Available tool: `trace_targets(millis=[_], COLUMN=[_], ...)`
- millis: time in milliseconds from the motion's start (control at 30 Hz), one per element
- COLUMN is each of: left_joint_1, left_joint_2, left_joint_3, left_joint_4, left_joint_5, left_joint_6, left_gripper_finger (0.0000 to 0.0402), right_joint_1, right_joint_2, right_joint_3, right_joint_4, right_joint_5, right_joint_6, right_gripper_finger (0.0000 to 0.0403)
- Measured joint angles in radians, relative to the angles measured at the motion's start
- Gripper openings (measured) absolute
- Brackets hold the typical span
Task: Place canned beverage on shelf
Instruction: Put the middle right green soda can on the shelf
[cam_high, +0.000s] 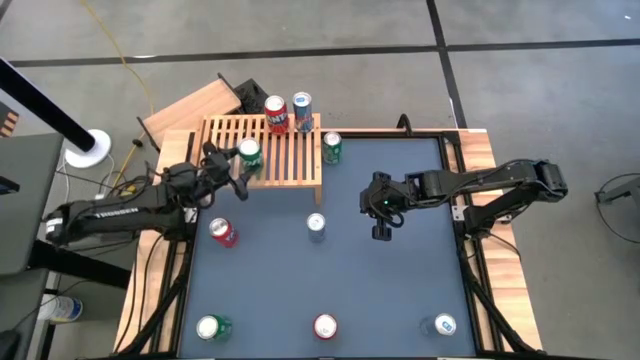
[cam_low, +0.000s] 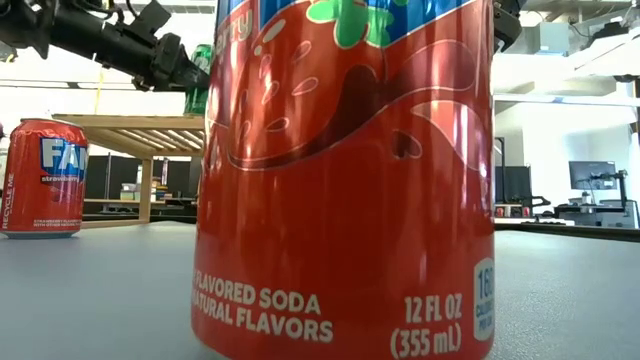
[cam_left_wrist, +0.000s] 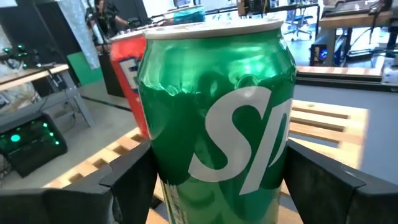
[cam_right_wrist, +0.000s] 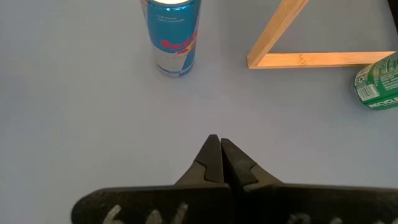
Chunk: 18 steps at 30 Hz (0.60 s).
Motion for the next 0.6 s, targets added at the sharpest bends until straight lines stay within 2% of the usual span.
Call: trace_targets(millis=[100,467,600], left_joint_1=[0.1,0.488,0.619], left_joint_2=[0.0,0.008,0.053], left_joint_3=[0.0,0.0,0.024], left_joint_4=[0.0,0.083,0.114], left_joint_5=[0.107,0.631,0.805], left_joint_6=[-0.008,-0.054,-0.101], left_gripper_finger=[0.029,0.029,0.029], right_joint_1=[0.002,0.013,0.013], right_joint_2=[0.0,0.0,0.0], right_joint_3=[0.0,0.0,0.0], right_joint_4=[0.0,-0.004,-0.004], right_joint_5=[0.0,0.0,0.0], right_joint_6=[0.0,0.0,0.0], right_gripper_finger=[0.0,0.0,0.0])
